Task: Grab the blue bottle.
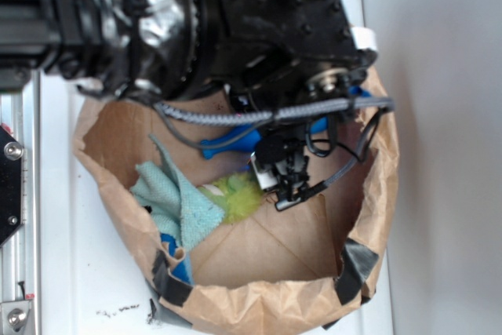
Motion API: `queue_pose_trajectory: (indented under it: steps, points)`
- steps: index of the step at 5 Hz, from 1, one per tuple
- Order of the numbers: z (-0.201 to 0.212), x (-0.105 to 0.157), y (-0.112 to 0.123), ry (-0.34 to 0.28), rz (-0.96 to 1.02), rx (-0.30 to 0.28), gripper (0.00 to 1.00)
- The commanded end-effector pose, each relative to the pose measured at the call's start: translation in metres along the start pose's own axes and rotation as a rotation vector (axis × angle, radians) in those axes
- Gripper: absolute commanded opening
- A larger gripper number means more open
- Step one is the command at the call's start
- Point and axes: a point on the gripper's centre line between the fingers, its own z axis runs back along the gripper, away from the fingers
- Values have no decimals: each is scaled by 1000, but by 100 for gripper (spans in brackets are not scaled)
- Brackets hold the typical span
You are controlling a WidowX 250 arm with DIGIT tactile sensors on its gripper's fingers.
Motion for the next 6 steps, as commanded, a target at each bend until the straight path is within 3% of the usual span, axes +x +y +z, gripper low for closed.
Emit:
queue_pose_trajectory:
  steps: [1,3,4,6]
  points:
    - [19,13,-7,-38,-7,-10,100]
    - [13,11,-16,-24,-44,31,100]
    - [10,7,-20,-50,-48,57,100]
    - [10,7,-20,-50,-48,57,100]
